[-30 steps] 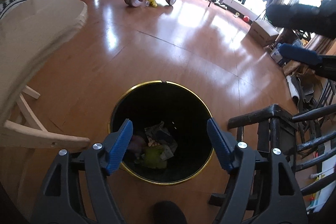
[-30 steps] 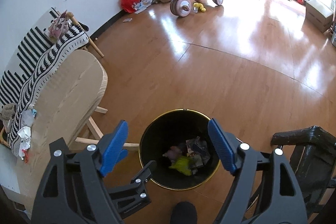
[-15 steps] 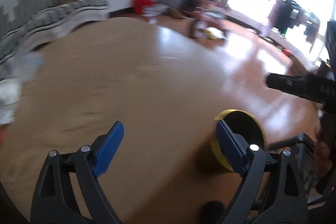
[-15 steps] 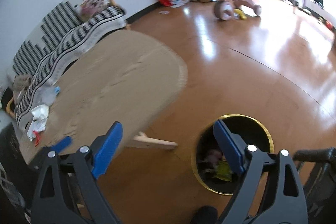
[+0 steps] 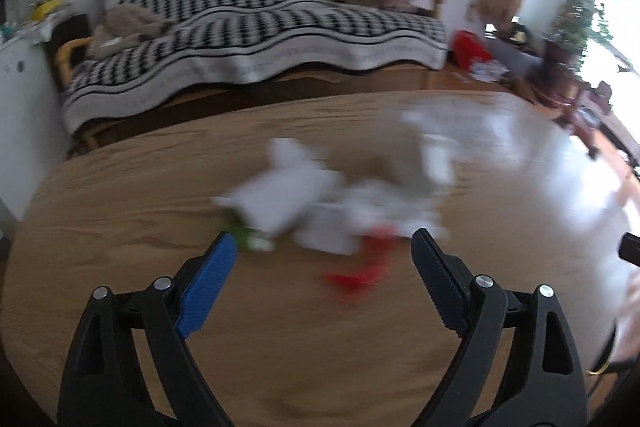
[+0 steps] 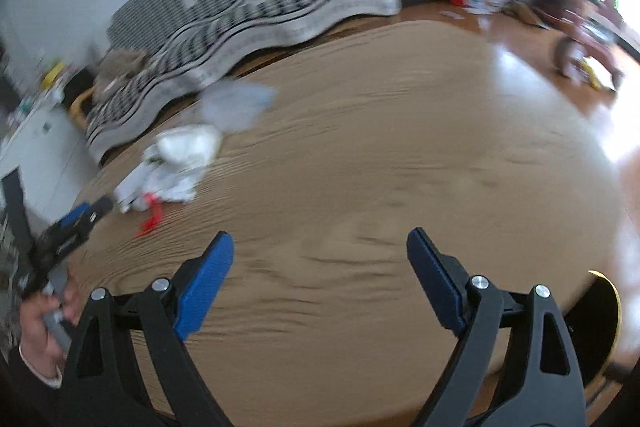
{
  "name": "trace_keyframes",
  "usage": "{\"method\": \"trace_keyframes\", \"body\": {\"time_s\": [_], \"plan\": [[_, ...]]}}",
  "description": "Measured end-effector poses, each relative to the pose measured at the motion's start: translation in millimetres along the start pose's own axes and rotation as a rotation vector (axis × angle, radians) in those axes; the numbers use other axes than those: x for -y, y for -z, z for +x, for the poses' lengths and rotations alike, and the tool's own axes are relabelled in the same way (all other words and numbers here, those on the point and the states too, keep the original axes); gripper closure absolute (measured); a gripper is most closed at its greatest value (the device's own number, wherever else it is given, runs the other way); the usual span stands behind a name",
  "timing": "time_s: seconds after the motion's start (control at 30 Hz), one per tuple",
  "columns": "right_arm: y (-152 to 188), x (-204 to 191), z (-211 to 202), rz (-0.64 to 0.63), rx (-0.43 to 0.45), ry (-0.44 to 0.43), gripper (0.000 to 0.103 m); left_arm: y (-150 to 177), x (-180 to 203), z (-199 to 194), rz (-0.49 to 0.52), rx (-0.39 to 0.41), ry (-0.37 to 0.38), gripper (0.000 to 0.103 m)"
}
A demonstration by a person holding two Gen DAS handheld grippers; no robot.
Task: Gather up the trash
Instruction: 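Grasp white paper carton piece with left tool while right tool grasps red ribbon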
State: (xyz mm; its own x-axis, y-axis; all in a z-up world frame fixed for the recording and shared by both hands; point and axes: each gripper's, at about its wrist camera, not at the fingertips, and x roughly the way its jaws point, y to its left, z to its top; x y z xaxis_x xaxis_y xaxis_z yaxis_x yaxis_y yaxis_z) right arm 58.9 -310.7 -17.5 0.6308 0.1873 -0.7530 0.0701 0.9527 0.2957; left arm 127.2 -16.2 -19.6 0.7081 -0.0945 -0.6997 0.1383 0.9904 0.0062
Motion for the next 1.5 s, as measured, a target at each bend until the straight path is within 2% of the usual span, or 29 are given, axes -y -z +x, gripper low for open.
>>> {"method": "trace_keyframes", "body": {"time_s": [0.1, 0.27, 0.37, 0.6, 0.63, 0.67, 0.7, 0.8, 0.87, 0.97, 1.07, 1.1, 1.13, 1.2, 1.37, 1.5], "plan": [[2.4, -44.0, 27.2, -0.080, -0.035, -0.048, 0.018, -6.7, -37.5, 18.1, -0.033, -0.016, -0.017, 0.016], [12.3, -105.5, 72.8, -0.221, -0.106, -0.085, 0.018, -20.4, -60.1, 54.6, -0.056, -0.043, 0.044, 0.016], [16.9, -121.5, 90.4, -0.264, -0.124, -0.098, 0.018, -27.1, -60.8, 78.1, -0.076, -0.063, 0.118, 0.016], [13.6, -140.4, 116.8, -0.267, -0.148, -0.141, 0.018, -35.7, -54.9, 113.4, -0.054, -0.081, 0.150, 0.016], [12.1, -145.1, 122.2, -0.265, -0.148, -0.148, 0.018, -36.1, -55.8, 114.8, -0.060, -0.083, 0.163, 0.019], [11.1, -148.1, 126.2, -0.264, -0.149, -0.152, 0.018, -35.4, -55.5, 115.3, -0.058, -0.088, 0.180, 0.026], [9.9, -151.6, 131.2, -0.263, -0.149, -0.153, 0.018, -35.0, -54.1, 115.1, -0.047, -0.085, 0.201, 0.030], [4.4, -160.6, 139.8, -0.259, -0.129, -0.145, 0.018, -33.0, -51.0, 110.1, -0.020, -0.082, 0.243, 0.066], [-0.6, -167.6, 145.3, -0.248, -0.125, -0.158, 0.019, -32.5, -50.8, 104.1, -0.022, -0.074, 0.240, 0.077], [-4.6, -179.0, 152.8, -0.265, -0.104, -0.134, 0.023, -31.2, -55.9, 91.5, -0.032, -0.069, 0.226, 0.086], [-5.3, -190.4, 159.5, -0.307, -0.071, -0.075, 0.032, -27.7, -64.6, 76.6, -0.047, -0.068, 0.182, 0.089], [-4.7, -193.6, 161.0, -0.327, -0.060, -0.051, 0.047, -25.5, -69.2, 71.4, -0.059, -0.068, 0.170, 0.089], [-3.3, -195.9, 160.7, -0.350, -0.046, -0.019, 0.072, -22.1, -74.3, 65.1, -0.070, -0.069, 0.161, 0.089], [-3.7, -194.4, 162.0, -0.353, -0.053, -0.016, 0.091, -13.3, -83.2, 49.0, -0.075, -0.062, 0.140, 0.090], [-0.5, -180.8, 143.7, -0.333, -0.056, -0.019, 0.092, -8.8, -92.5, 20.9, -0.107, -0.056, 0.097, 0.090], [-2.1, -156.8, 107.0, -0.311, -0.026, -0.025, 0.092, -8.9, -73.0, -0.7, -0.090, -0.032, 0.102, 0.090]]}}
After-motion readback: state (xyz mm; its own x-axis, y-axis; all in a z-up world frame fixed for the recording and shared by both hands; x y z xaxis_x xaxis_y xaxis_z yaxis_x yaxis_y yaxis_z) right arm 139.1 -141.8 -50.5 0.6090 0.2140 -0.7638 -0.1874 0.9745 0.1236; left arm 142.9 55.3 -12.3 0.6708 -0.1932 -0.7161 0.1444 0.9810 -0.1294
